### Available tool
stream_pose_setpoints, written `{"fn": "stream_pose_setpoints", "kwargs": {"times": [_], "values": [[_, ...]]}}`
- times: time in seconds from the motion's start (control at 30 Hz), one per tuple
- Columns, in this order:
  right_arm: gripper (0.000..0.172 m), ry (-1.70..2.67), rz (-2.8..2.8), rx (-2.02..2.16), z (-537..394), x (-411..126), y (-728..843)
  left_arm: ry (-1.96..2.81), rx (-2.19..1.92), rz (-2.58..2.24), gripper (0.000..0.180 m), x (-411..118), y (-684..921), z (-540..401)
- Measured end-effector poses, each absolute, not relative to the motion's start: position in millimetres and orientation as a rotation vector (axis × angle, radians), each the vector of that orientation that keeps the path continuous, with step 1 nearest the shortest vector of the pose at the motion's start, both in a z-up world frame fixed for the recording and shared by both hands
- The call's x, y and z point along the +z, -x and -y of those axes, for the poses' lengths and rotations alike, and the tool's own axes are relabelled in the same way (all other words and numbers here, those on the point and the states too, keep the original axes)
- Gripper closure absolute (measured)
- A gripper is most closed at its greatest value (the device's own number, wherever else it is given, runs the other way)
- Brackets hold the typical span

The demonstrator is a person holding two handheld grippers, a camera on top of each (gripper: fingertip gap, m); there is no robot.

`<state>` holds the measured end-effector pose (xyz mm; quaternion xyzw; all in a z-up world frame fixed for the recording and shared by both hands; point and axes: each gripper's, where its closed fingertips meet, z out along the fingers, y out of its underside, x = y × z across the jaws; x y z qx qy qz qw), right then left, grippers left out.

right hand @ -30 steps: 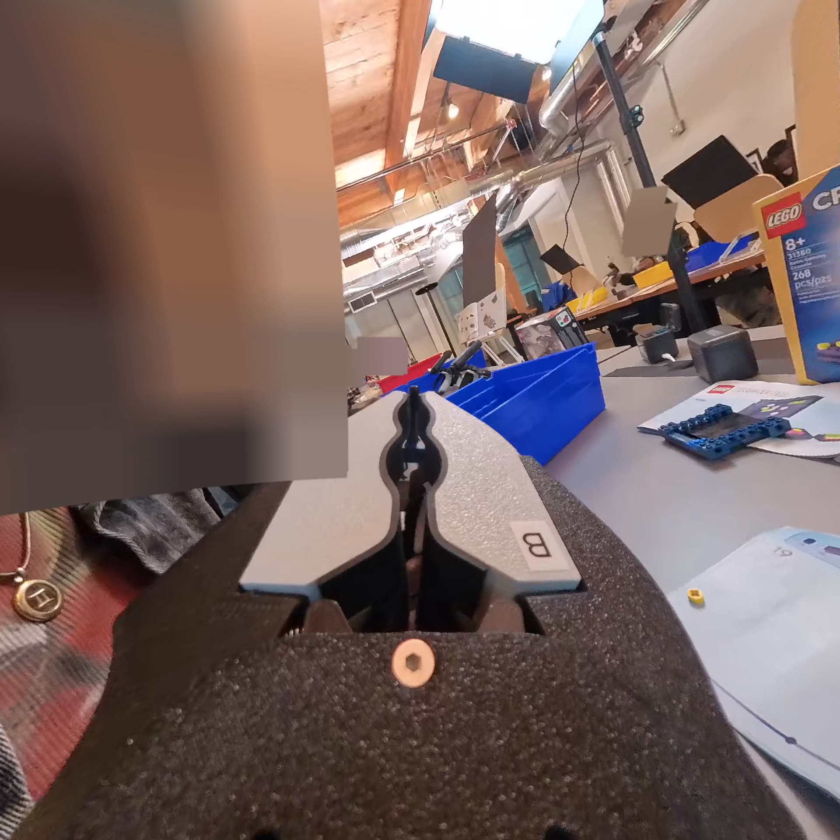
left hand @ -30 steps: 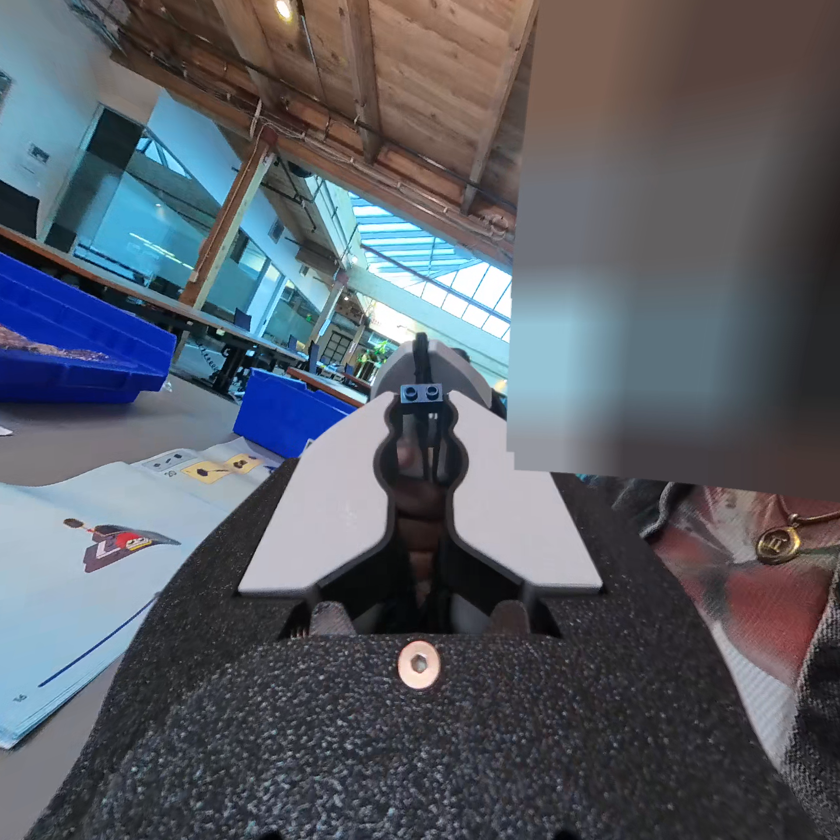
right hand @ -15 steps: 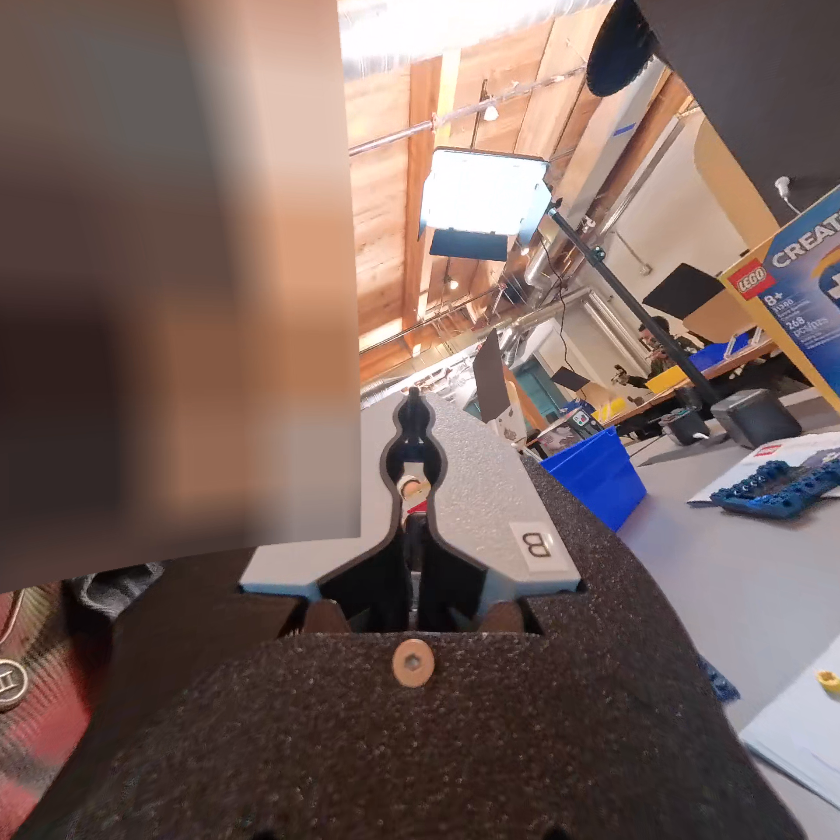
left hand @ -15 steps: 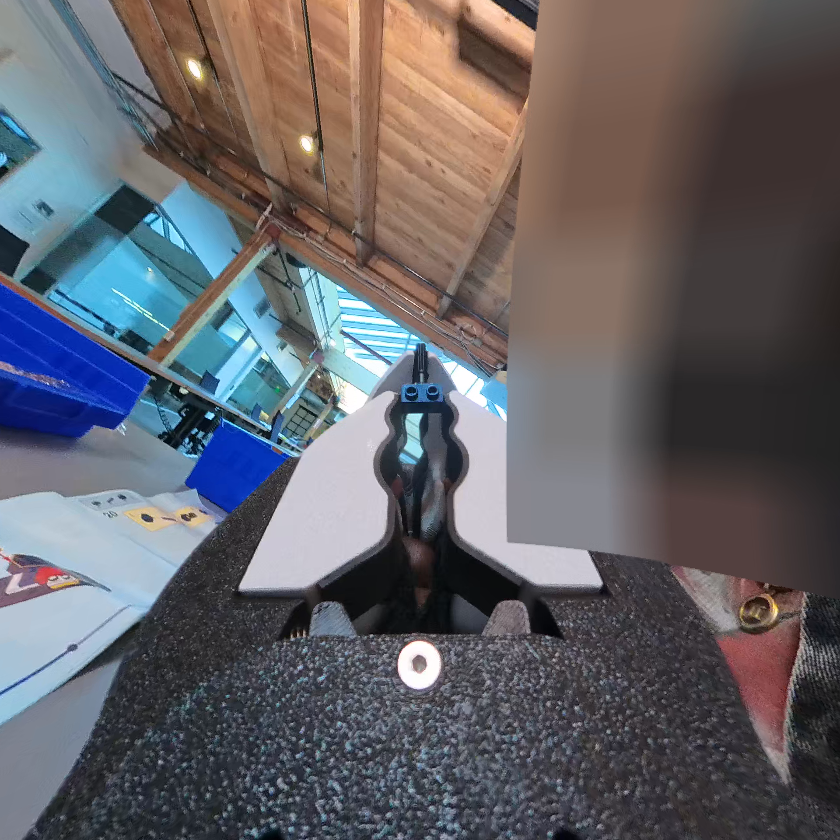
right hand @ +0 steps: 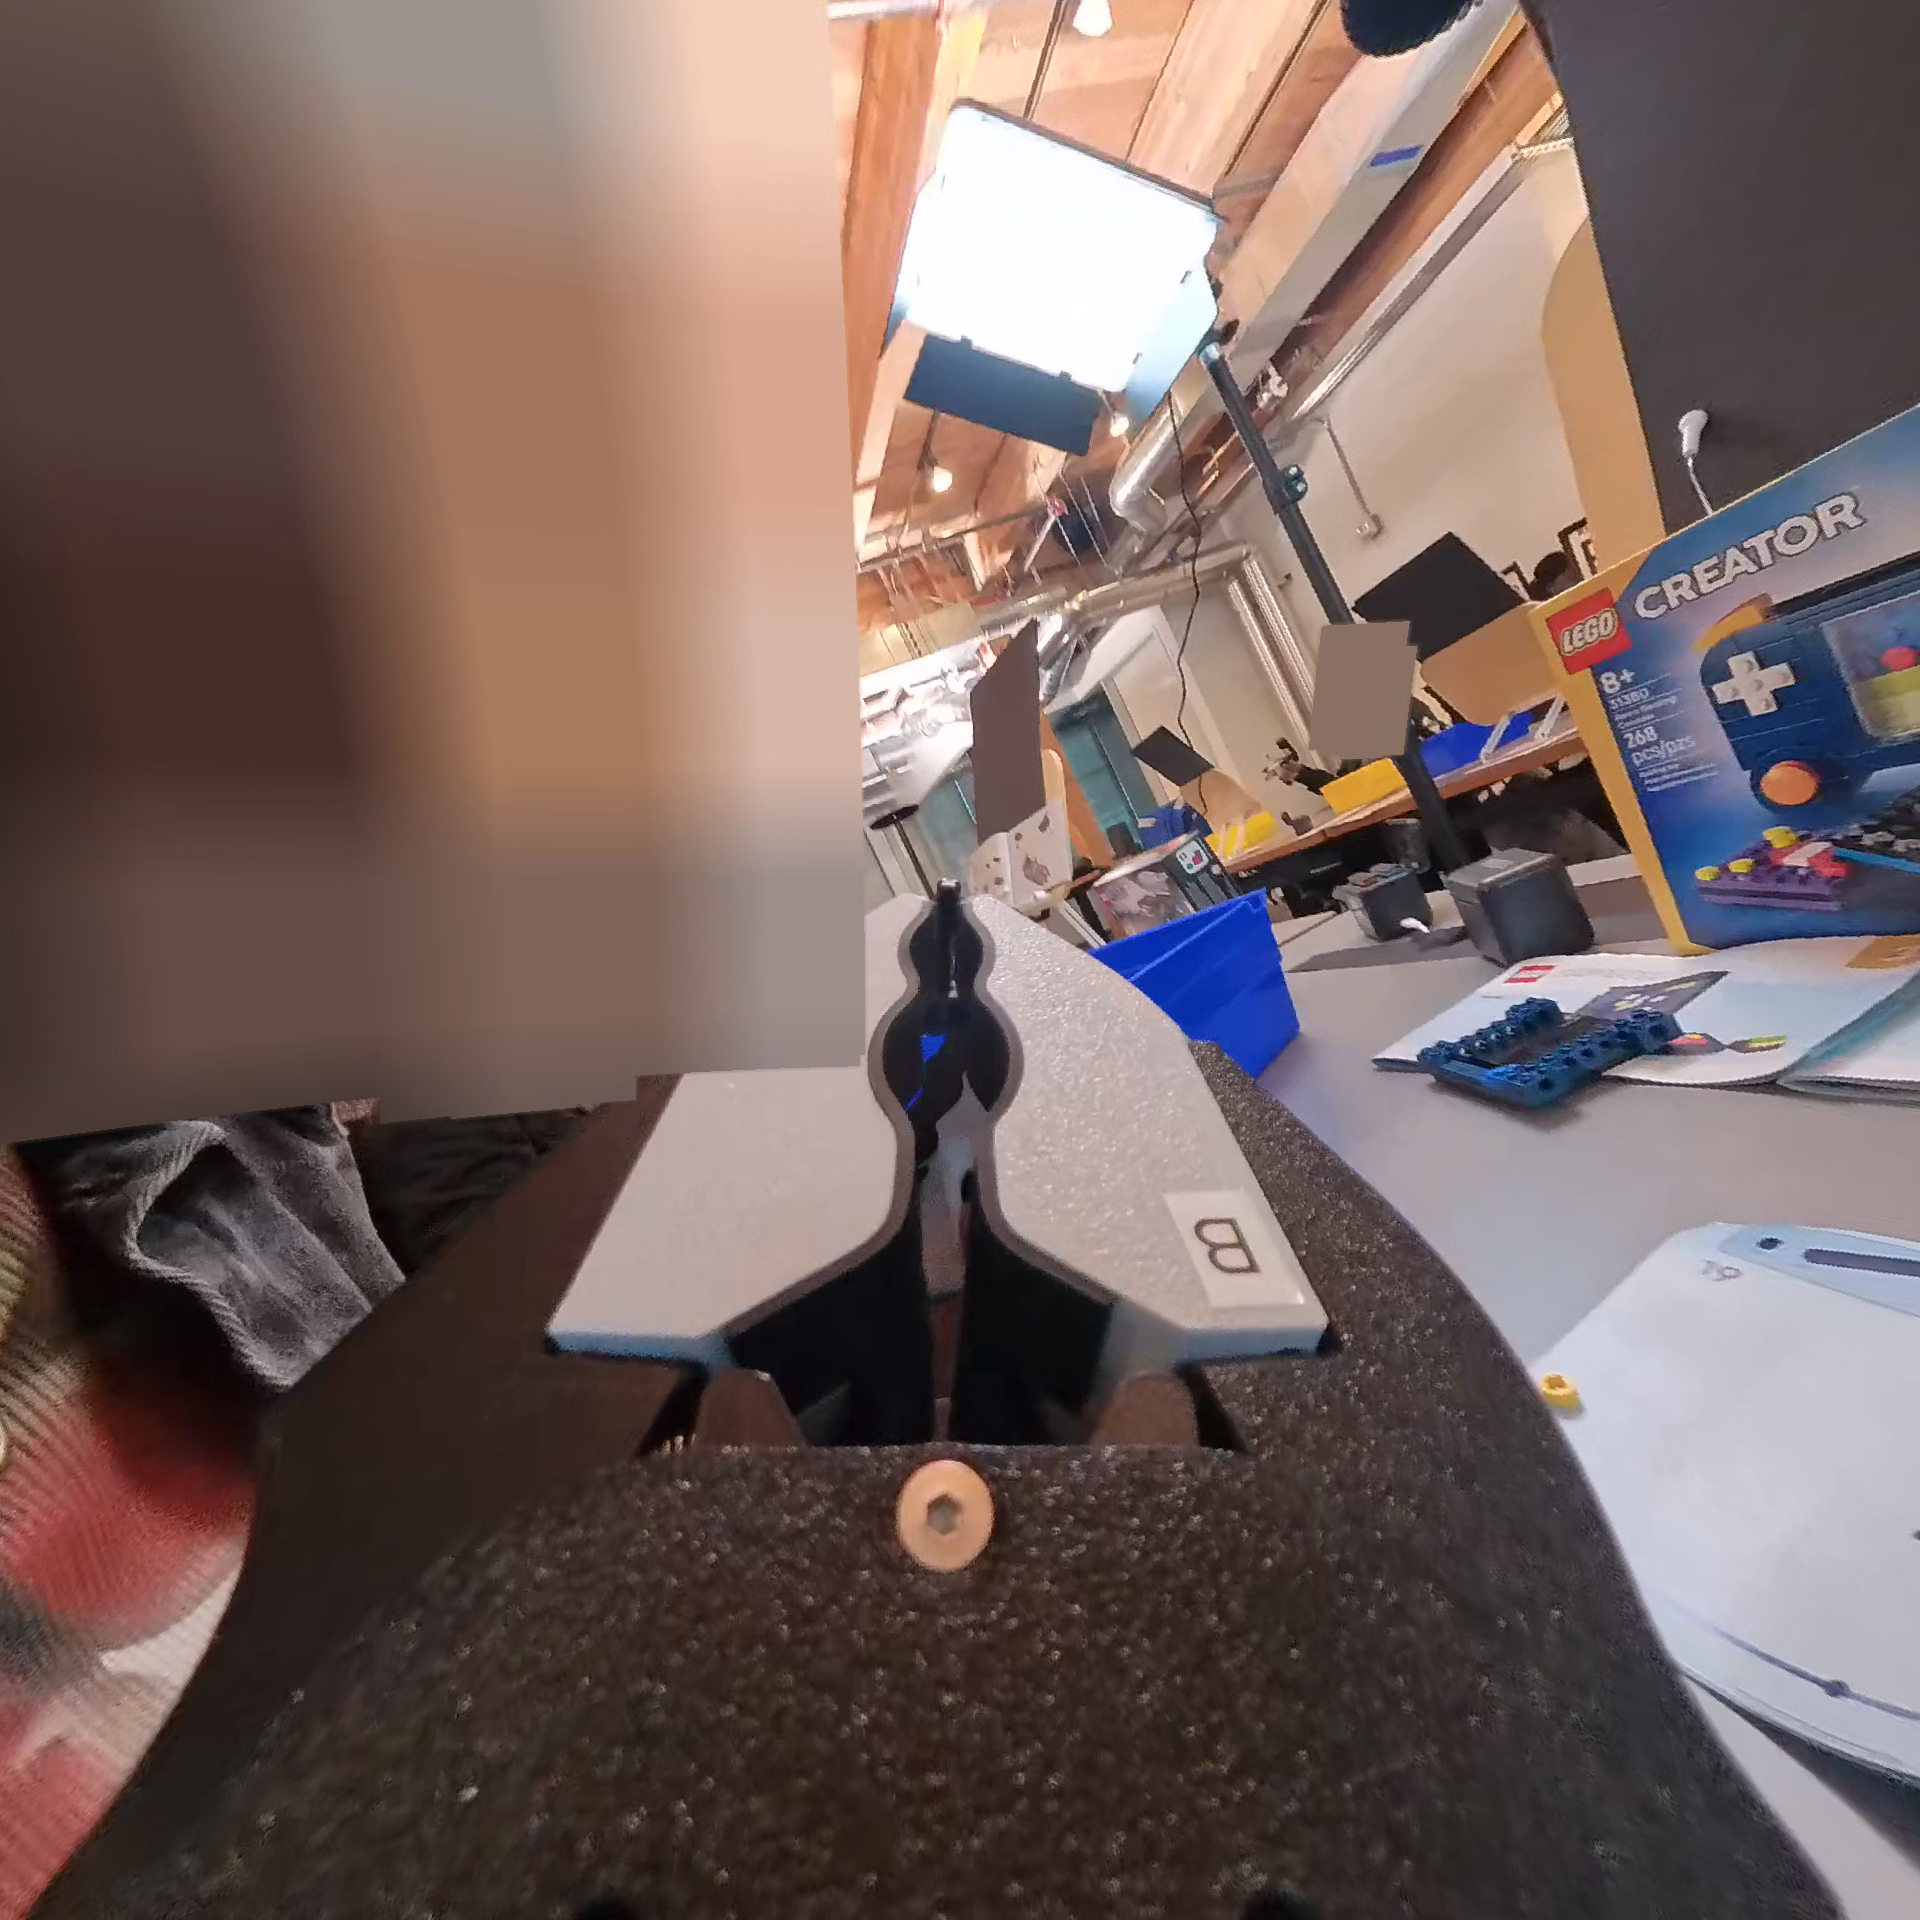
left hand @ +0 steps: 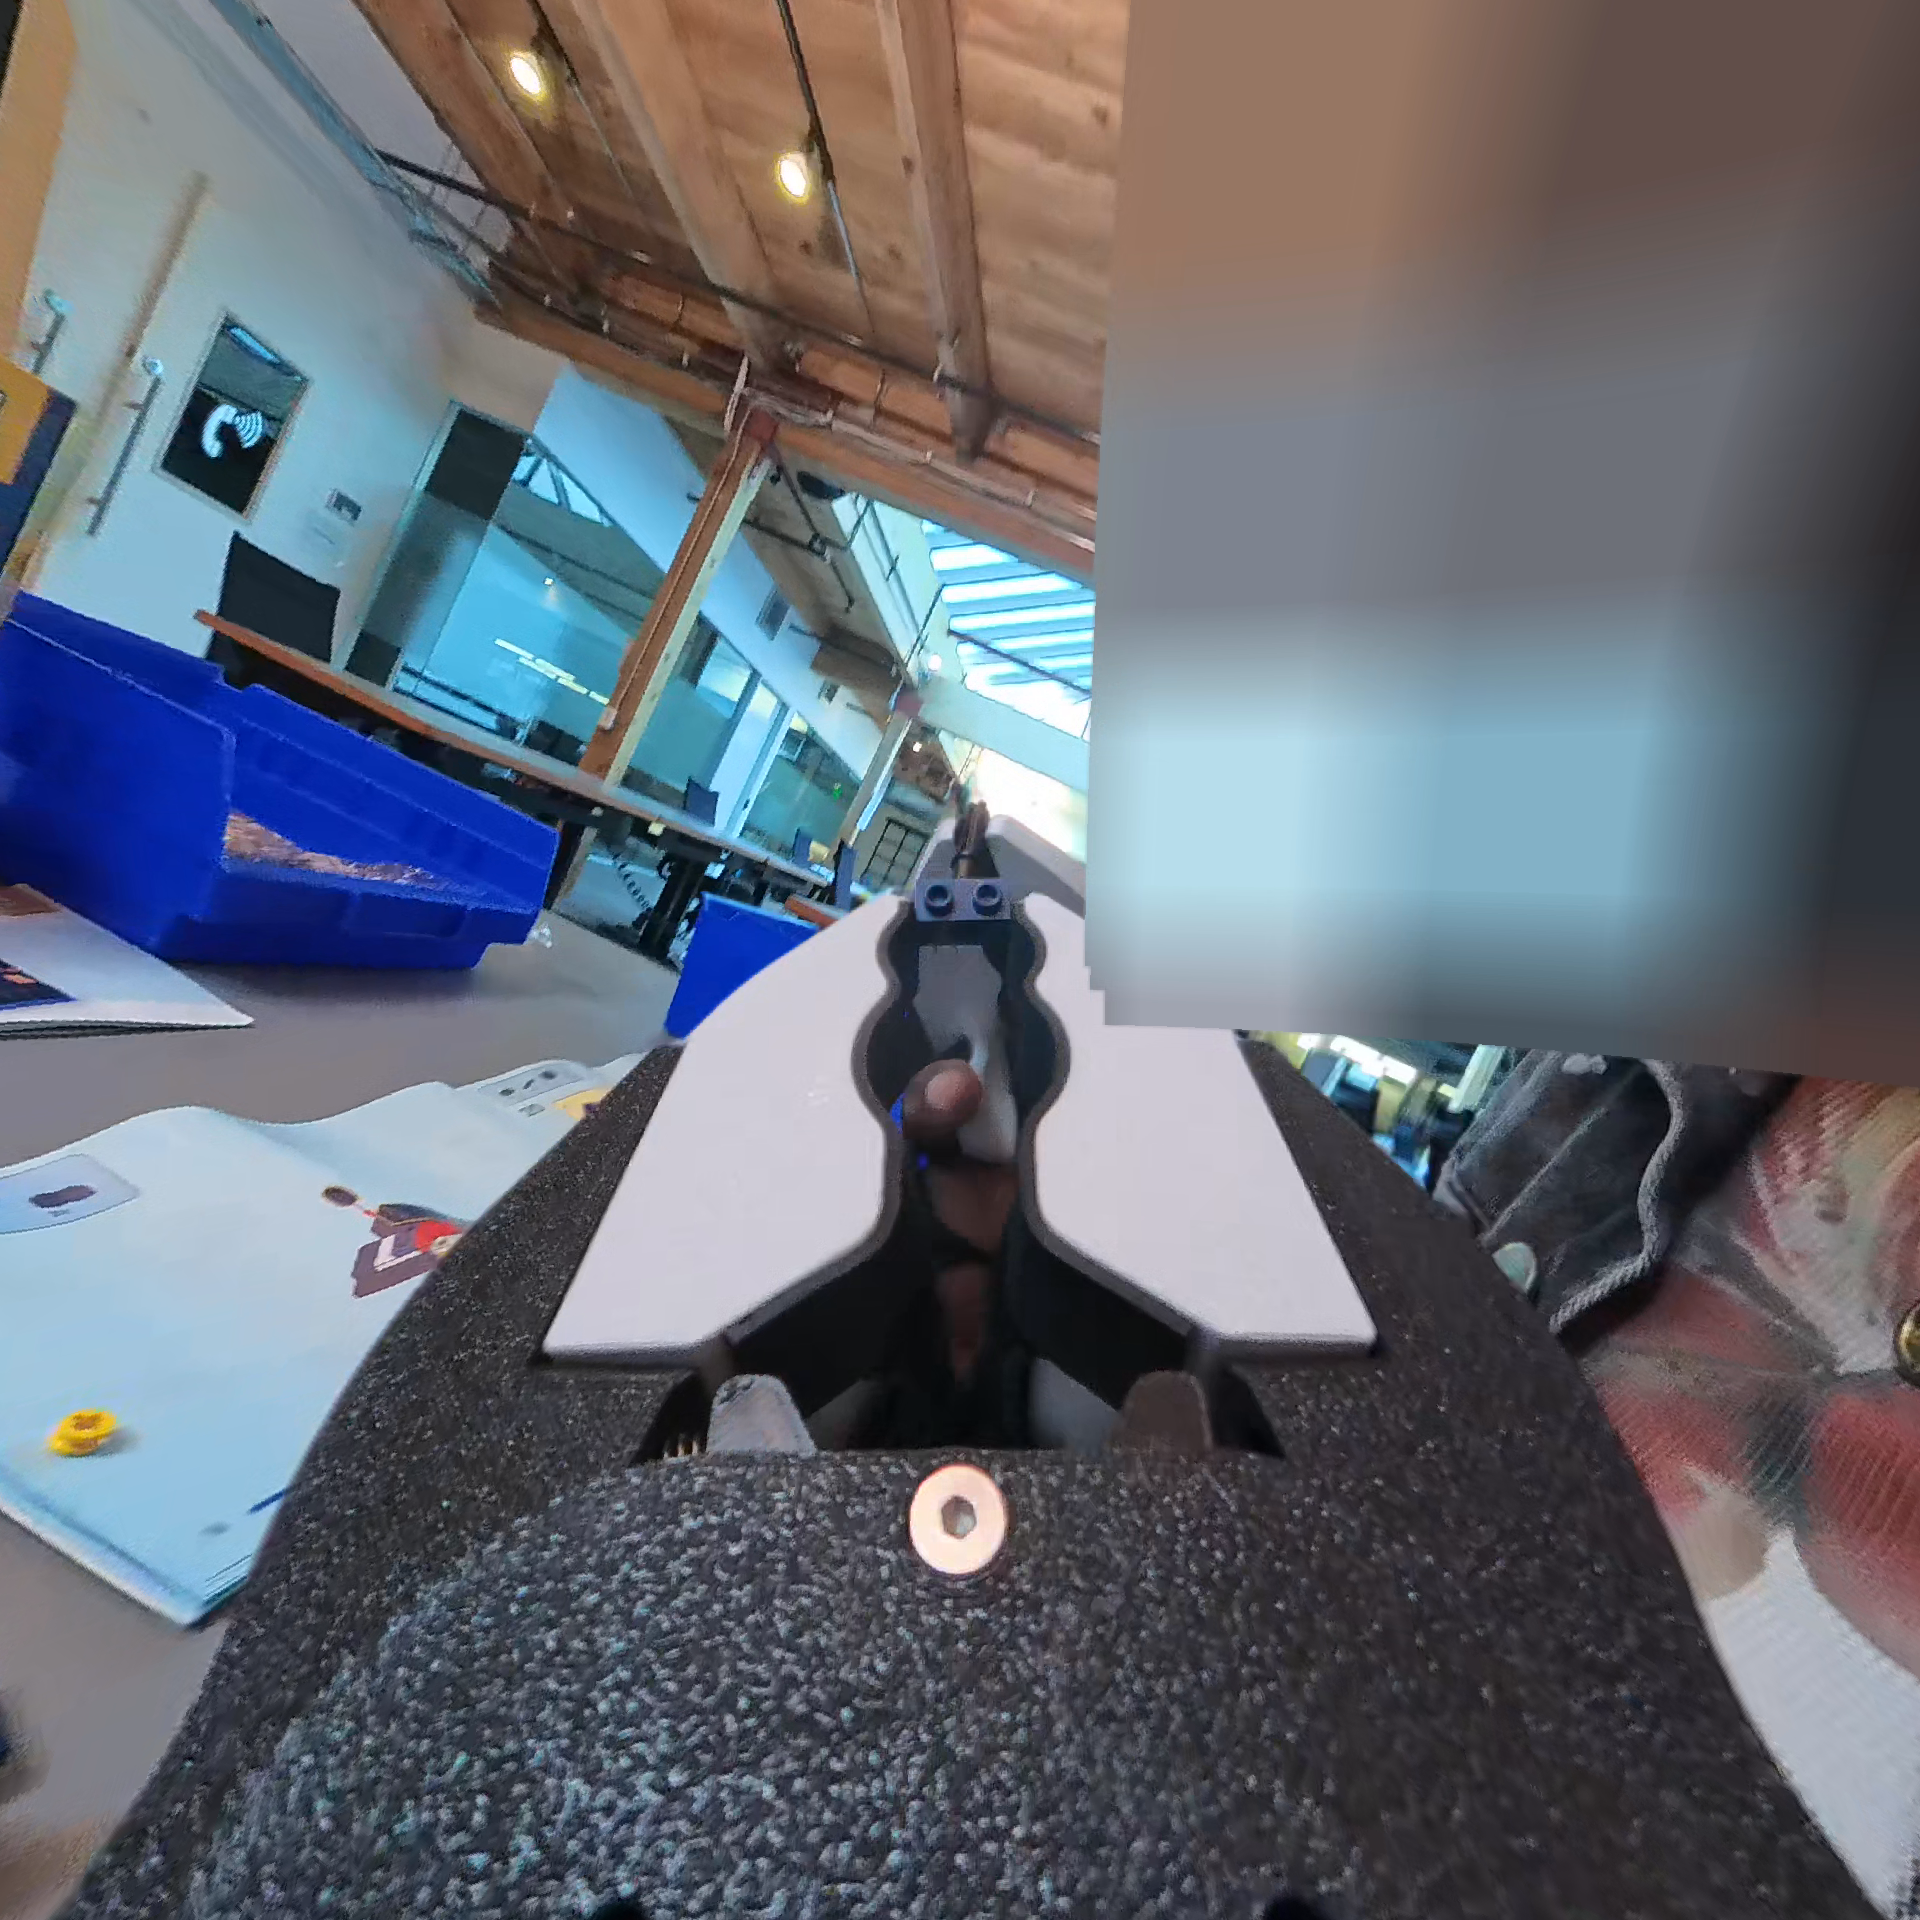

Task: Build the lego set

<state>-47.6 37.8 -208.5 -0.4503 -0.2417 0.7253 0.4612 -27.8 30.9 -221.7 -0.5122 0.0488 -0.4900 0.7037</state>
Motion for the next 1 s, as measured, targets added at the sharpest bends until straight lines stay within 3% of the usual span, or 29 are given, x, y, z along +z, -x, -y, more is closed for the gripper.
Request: {"fn": "stream_pose_setpoints", "kwargs": {"times": [0.27,0.37,0.57,0.8,1.0], "values": [[0.169,1.151,0.512,1.879,-50.8,-207.9,40.2,1.208,-1.006,-0.147,0.164,-224.8,35.1,-32.1],[0.169,1.453,0.950,1.739,-46.1,-245.3,41.8,1.235,-1.006,-0.182,0.164,-223.6,39.6,-27.7],[0.168,1.925,1.841,0.662,-50.4,-357.9,-39.8,1.242,-1.075,-0.227,0.165,-226.5,41.8,-17.7],[0.166,1.887,1.885,0.621,-40.0,-363.6,-35.1,1.217,-1.107,-0.255,0.164,-225.7,36.6,-13.0],[0.140,1.809,1.847,0.732,-37.2,-348.9,-32.5,1.217,-1.125,-0.255,0.165,-226.9,35.8,-13.2]]}}
